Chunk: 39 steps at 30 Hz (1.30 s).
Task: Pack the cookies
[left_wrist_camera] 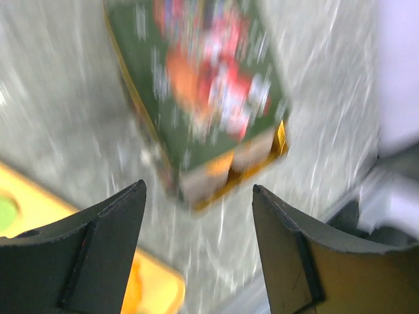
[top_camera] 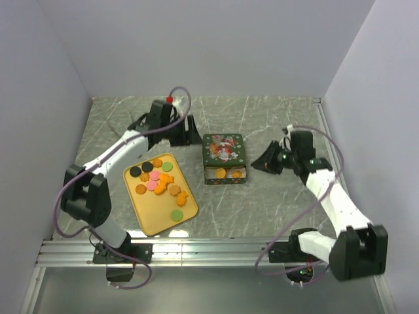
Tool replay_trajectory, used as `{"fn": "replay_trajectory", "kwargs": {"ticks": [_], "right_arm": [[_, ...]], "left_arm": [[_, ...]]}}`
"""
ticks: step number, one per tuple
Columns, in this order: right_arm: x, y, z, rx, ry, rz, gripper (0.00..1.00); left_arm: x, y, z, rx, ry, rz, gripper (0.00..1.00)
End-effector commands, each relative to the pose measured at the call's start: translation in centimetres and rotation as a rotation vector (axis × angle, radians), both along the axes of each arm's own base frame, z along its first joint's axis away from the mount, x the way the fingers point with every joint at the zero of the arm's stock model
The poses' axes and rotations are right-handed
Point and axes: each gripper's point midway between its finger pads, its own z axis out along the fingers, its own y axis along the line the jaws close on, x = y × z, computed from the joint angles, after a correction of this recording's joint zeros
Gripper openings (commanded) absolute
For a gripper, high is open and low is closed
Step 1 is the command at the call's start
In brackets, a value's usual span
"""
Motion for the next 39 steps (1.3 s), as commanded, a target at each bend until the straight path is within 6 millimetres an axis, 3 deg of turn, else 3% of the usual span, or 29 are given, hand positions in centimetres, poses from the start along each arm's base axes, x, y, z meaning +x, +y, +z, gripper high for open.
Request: {"fn": "replay_trajectory", "kwargs": {"ticks": [1,2,3,4,5,6,7,8,9,10,11,12,14,20,26,29,30,33,39], "right_arm": [[-3.9,0.3,-2.9,0.006,0.052,0.026,0.23],[-4.5,0.4,-3.5,0.016,0.065,0.027,0.20],[-5.4,0.8,-4.4,0.022,0.075,0.035,0.18],[-5.8,1.0,-4.6,0.036,0.089,0.027,0.12],[-6.1,1.2,-4.7,0.045,0.089,0.028,0.09],[-6.7,1.7,-4.9,0.057,0.073,0.045,0.06],[-7.0,2.0,-4.9,0.073,0.073,0.051,0.01],[-7.2,2.2,-4.9,0.076,0.065,0.063,0.00],[-7.5,2.2,-5.1,0.074,0.072,0.070,0.00],[-7.8,2.3,-5.3,0.062,0.075,0.082,0.00],[-8.0,2.2,-5.7,0.052,0.087,0.086,0.00],[-8.3,1.9,-5.9,0.037,0.106,0.085,0.00],[-8.8,1.9,-5.9,0.025,0.107,0.102,0.00],[-9.9,2.4,-7.0,0.018,0.107,0.128,0.00],[-8.4,3.9,-7.7,0.035,0.076,0.139,0.00],[-7.8,4.9,-8.2,0.030,0.093,0.170,0.19],[-7.6,5.2,-8.2,0.024,0.094,0.180,0.31],[-7.1,6.8,-8.4,0.014,0.095,0.224,0.43],[-5.0,9.4,-7.4,0.078,0.077,0.255,0.49]], "left_arm": [[5.2,-0.5,3.5,0.023,-0.122,0.040,0.72],[6.5,-1.1,1.8,0.040,-0.094,0.040,0.72],[8.1,-1.7,3.8,0.025,-0.128,0.037,0.71],[9.2,-2.1,3.9,0.032,-0.135,0.039,0.70],[10.5,-2.6,1.9,0.047,-0.102,0.037,0.70],[12.2,-3.3,4.2,0.023,-0.158,0.041,0.70],[13.1,-3.8,4.0,0.021,-0.158,0.038,0.70],[14.3,-4.3,1.8,0.031,-0.124,0.038,0.70],[15.8,-5.1,4.0,0.004,-0.174,0.038,0.70],[16.3,-5.4,3.6,0.001,-0.161,0.034,0.70],[17.3,-5.9,1.3,0.010,-0.127,0.038,0.70],[18.4,-6.4,2.6,-0.011,-0.158,0.042,0.70],[19.3,-7.1,0.7,-0.022,-0.132,0.039,0.71],[19.8,-8.7,-2.7,-0.079,-0.093,0.008,0.72],[19.9,-9.2,-5.6,-0.067,-0.058,-0.010,0.73],[20.1,-9.2,-6.7,-0.055,-0.049,-0.014,0.73],[20.0,-9.3,-7.0,-0.057,-0.042,-0.021,0.74],[19.8,-9.8,-7.6,-0.063,-0.028,-0.044,0.74],[18.7,-10.1,-8.7,-0.049,0.001,-0.066,0.75]]}}
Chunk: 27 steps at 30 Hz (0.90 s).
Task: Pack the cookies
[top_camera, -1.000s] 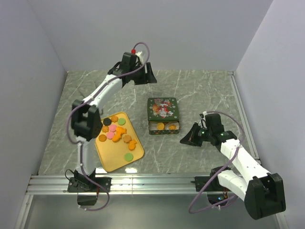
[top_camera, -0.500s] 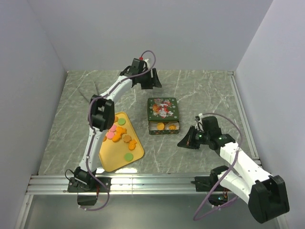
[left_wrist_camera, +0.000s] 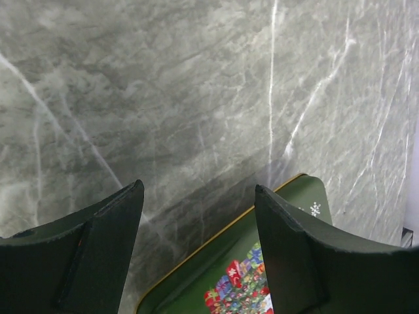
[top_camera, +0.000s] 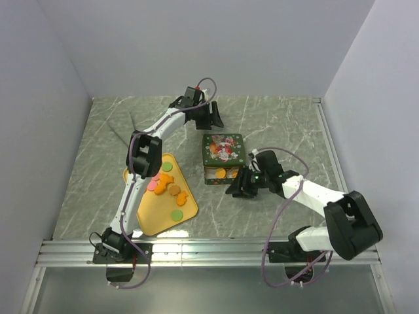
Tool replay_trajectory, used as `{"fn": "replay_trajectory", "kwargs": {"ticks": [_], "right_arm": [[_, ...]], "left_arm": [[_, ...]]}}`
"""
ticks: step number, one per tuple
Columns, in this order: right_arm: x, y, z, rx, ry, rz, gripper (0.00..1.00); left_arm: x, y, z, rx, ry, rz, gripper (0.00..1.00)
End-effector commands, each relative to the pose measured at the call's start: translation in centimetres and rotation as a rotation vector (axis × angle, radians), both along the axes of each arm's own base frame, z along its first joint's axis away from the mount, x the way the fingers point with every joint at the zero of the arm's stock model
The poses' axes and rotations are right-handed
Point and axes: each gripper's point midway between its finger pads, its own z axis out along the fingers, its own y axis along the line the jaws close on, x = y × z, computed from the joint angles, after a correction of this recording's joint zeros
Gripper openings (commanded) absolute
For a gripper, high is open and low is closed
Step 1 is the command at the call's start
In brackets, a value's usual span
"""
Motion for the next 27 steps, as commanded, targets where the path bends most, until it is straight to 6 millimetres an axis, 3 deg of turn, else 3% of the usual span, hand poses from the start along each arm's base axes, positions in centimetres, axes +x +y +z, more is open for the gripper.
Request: {"fn": "replay_trajectory", "kwargs": {"ticks": [1,8,13,27], "right_arm": [[3.1,2.4,2.8,0.081,-0.103,0.015,0.49],[4.6,3.4,2.9,0.094,-0.100,0.015,0.49],[4.4,3.5,2.3,0.091,-0.071,0.016,0.48],[5.1,3.7,2.5,0.086,-0.080,0.009,0.47]], "left_arm": [[-0.7,-1.3,1.7,-0.026,-0.038,-0.061,0.74],[-3.6,-2.7,0.3,0.011,-0.004,-0.135,0.73],[-5.1,-2.9,-0.4,0.035,0.015,-0.163,0.72],[-7.1,-2.3,1.0,0.078,0.027,-0.135,0.68]]}}
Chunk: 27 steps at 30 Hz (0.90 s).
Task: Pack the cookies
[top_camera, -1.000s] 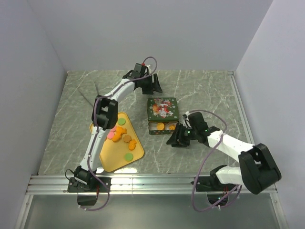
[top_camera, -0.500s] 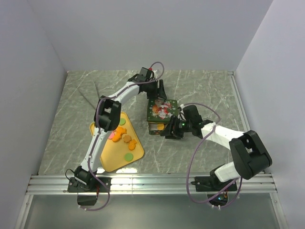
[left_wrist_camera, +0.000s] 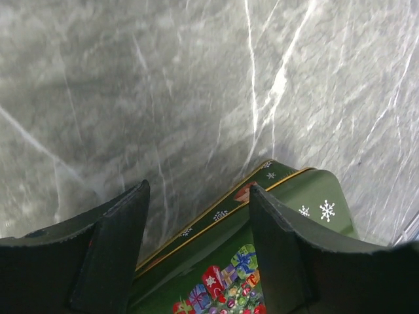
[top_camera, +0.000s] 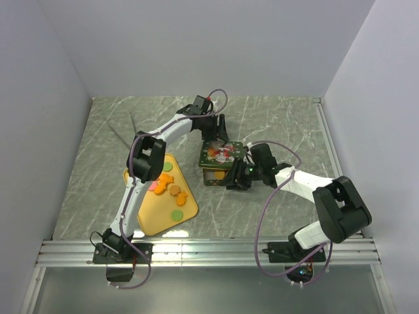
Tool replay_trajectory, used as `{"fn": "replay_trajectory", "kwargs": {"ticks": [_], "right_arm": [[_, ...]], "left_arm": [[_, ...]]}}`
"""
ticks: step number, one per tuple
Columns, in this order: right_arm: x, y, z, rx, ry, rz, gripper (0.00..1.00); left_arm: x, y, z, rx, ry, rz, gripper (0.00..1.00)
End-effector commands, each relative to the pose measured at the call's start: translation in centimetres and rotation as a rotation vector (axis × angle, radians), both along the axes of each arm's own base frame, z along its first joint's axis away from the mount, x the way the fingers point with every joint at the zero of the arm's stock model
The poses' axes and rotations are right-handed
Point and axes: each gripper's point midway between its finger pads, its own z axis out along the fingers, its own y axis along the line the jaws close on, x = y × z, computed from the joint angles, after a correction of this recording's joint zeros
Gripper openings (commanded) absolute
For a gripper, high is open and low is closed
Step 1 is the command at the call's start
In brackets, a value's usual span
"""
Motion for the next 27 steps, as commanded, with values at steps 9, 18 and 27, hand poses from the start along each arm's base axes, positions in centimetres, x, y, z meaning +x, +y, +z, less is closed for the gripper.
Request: {"fn": "replay_trajectory", "kwargs": {"ticks": [9,18,27], "right_arm": [[1.1,1.0,2.2,0.044,-0.068,0.000,0.47],[-0.7,0.3,2.7,0.057,-0.082,-0.005,0.47],[-1.4,0.0,2.2,0.050,-0.075,-0.006,0.47]], "left_arm": [[-1.8,0.7,3.6,0.043,-0.033,0.047,0.66],[-1.1,1.3,4.9,0.073,-0.053,0.092,0.63],[-1.2,2.0,6.8,0.082,-0.073,0.123,0.63]]}}
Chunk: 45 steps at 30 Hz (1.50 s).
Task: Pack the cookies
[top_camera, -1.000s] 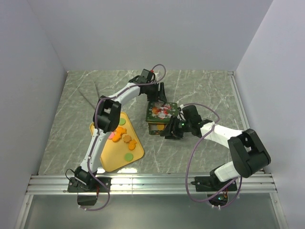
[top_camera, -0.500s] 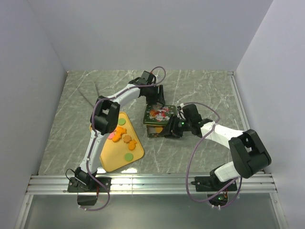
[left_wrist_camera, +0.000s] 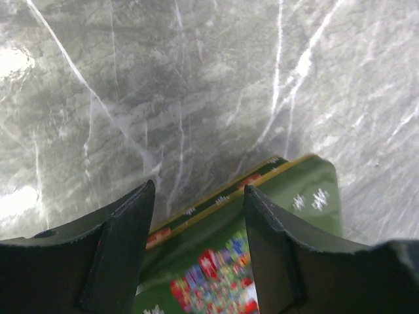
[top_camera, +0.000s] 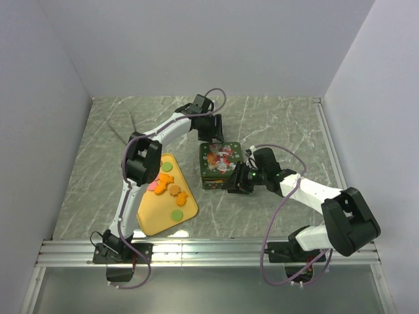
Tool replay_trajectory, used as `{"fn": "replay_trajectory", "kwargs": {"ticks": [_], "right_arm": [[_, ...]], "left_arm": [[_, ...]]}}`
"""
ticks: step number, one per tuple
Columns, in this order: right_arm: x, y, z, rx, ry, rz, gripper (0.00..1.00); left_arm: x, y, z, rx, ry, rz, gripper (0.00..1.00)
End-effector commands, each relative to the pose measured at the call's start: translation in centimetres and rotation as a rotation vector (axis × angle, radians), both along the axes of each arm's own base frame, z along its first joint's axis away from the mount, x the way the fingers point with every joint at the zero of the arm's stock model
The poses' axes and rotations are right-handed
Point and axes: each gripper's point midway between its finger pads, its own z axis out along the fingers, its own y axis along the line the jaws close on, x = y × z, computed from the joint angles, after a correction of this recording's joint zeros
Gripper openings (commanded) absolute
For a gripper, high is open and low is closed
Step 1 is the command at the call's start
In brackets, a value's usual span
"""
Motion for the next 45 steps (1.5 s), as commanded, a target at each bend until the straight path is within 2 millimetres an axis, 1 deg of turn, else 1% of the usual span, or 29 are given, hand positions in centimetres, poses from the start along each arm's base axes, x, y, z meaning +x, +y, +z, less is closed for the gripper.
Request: {"fn": "replay_trajectory", "kwargs": {"ticks": [1,5,6,8,9,11,16,19,26,28,29,31,35,38,40,43,45], "right_arm": [[0.3,0.4,1.2,0.024,-0.054,0.003,0.47],[0.4,0.4,1.4,0.026,-0.060,0.002,0.47],[0.4,0.4,1.4,0.026,-0.060,0.004,0.47],[0.4,0.4,1.3,0.024,-0.061,0.003,0.47],[0.5,0.4,1.4,0.025,-0.063,0.002,0.47],[0.6,0.4,1.6,0.023,-0.075,0.005,0.47],[0.9,0.5,1.9,0.022,-0.087,0.007,0.47],[0.9,0.4,2.2,0.020,-0.095,0.005,0.47],[0.7,0.3,2.4,0.020,-0.101,0.003,0.47],[0.7,0.2,2.4,0.019,-0.106,0.001,0.47],[0.7,0.2,2.6,0.021,-0.110,0.000,0.47],[0.7,0.2,2.9,0.022,-0.116,0.002,0.47],[1.3,0.1,3.7,0.016,-0.142,-0.008,0.47],[1.8,0.4,4.7,0.019,-0.165,-0.004,0.47],[2.0,0.5,5.1,0.023,-0.168,0.002,0.47],[2.4,0.9,6.3,0.042,-0.185,0.007,0.47],[2.9,1.2,7.6,0.065,-0.206,0.007,0.47]], "left_arm": [[0.2,-0.4,5.7,-0.042,-0.082,0.011,0.63],[-0.3,-0.3,6.0,-0.035,-0.086,0.004,0.62],[-0.6,-0.2,5.8,-0.031,-0.081,-0.001,0.62],[-1.0,-0.3,5.9,-0.031,-0.080,-0.006,0.62],[-1.2,-0.2,5.6,-0.026,-0.070,-0.008,0.62],[-1.7,-0.4,5.8,-0.028,-0.076,-0.020,0.62],[-3.0,-1.0,5.1,-0.023,-0.056,-0.051,0.61],[-3.4,-1.2,5.0,-0.009,-0.053,-0.056,0.61],[-4.2,-1.2,6.0,-0.001,-0.066,-0.056,0.60],[-4.6,-1.1,5.6,0.008,-0.056,-0.061,0.60],[-4.8,-1.2,6.0,0.005,-0.061,-0.064,0.60],[-5.3,-1.3,5.9,0.009,-0.059,-0.070,0.60],[-6.1,-1.3,6.2,0.016,-0.057,-0.075,0.59],[-6.9,-1.4,6.0,0.024,-0.051,-0.079,0.59],[-7.1,-1.5,6.0,0.020,-0.057,-0.079,0.59],[-7.3,-1.3,5.7,0.036,-0.049,-0.077,0.58],[-7.3,-1.3,5.9,0.037,-0.055,-0.078,0.58]]}}
